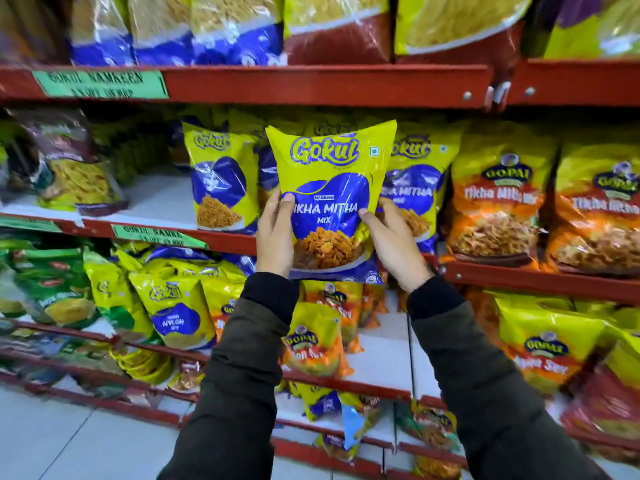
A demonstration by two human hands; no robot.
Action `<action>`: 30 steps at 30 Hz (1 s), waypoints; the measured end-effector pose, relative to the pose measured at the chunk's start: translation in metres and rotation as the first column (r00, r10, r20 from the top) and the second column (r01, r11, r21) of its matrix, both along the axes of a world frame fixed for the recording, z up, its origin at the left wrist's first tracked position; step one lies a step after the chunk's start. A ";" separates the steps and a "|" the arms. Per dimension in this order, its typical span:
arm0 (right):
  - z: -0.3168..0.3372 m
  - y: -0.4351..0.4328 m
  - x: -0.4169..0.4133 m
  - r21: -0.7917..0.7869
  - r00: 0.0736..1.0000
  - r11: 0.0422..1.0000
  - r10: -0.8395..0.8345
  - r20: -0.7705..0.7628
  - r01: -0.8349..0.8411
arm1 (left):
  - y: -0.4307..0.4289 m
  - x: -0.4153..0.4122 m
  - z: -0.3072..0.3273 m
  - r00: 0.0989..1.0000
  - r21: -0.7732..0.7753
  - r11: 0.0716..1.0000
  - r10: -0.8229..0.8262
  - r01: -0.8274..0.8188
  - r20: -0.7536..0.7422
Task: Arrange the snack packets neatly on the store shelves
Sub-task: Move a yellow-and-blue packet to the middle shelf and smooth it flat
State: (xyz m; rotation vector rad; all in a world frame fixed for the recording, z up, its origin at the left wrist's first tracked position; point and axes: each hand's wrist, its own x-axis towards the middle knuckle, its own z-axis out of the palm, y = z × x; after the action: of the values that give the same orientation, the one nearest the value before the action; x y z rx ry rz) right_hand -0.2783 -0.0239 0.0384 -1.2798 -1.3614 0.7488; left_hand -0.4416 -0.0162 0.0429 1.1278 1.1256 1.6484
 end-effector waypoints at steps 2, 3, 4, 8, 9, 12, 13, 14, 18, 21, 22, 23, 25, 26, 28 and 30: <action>0.004 0.027 -0.016 0.009 1.000 1.000 -0.004 0.003 0.004 | 0.026 -0.017 0.009 1.000 0.031 0.999 -0.023 0.023 0.002; 0.005 0.037 -0.024 0.015 1.000 1.000 -0.014 0.000 0.014 | 0.038 -0.023 0.012 1.000 0.039 0.999 -0.028 0.029 -0.009; 0.006 0.051 -0.032 0.030 1.000 0.999 -0.030 -0.010 0.030 | 0.051 -0.031 0.015 0.999 0.055 0.998 -0.028 0.030 -0.020; 0.001 0.088 -0.050 0.055 0.994 0.992 -0.109 -0.021 0.110 | 0.099 -0.047 0.007 0.990 0.063 0.993 -0.094 0.101 -0.106; -0.004 0.096 -0.053 0.040 0.992 0.991 -0.125 -0.025 0.125 | 0.111 -0.049 0.002 0.985 0.038 0.990 -0.127 0.133 -0.121; -0.021 0.115 -0.061 0.014 0.984 0.984 -0.178 -0.020 0.179 | 0.138 -0.052 -0.014 0.968 -0.043 0.977 -0.211 0.207 -0.138; -0.026 0.119 -0.062 0.011 0.981 0.981 -0.195 -0.008 0.195 | 0.141 -0.052 -0.018 0.963 -0.061 0.973 -0.231 0.225 -0.136; -0.029 0.124 -0.063 0.015 0.977 0.977 -0.211 0.006 0.211 | 0.148 -0.054 -0.021 0.962 -0.075 0.969 -0.243 0.235 -0.127; -0.024 0.134 -0.059 0.023 0.963 0.963 -0.269 0.014 0.269 | 0.182 -0.062 -0.036 0.947 -0.164 0.946 -0.300 0.280 -0.116; -0.008 0.141 -0.053 0.104 0.930 0.927 -0.351 -0.107 0.361 | 0.186 -0.065 -0.010 0.953 -0.208 0.955 -0.247 0.210 -0.176; 0.000 0.145 -0.049 0.130 0.913 0.907 -0.384 -0.137 0.401 | 0.188 -0.065 -0.003 0.963 -0.177 0.973 -0.184 0.149 -0.200; 0.005 0.148 -0.046 0.156 0.897 0.885 -0.418 -0.145 0.438 | 0.193 -0.065 0.000 0.975 -0.113 0.989 -0.114 0.093 -0.192; 0.015 0.157 -0.039 0.189 0.879 0.861 -0.446 -0.165 0.472 | 0.202 -0.062 0.004 0.995 0.017 0.998 -0.065 0.067 -0.077; 0.019 0.160 -0.037 0.182 0.876 0.862 -0.440 -0.195 0.474 | 0.206 -0.058 0.006 0.997 0.043 0.997 -0.071 0.071 -0.008; 0.022 0.164 -0.035 0.166 0.864 0.861 -0.433 -0.258 0.481 | 0.214 -0.053 0.011 0.997 0.056 0.997 -0.062 0.059 0.049; 0.024 0.167 -0.030 0.182 0.854 0.847 -0.447 -0.266 0.500 | 0.222 -0.050 0.012 0.998 0.078 0.997 -0.018 0.013 0.063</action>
State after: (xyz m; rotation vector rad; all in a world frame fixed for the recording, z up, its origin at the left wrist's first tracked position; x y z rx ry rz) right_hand -0.3081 0.1435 0.0623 -1.2280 -0.8719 0.3431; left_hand -0.4913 0.2053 0.0552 1.1226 1.0177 1.7169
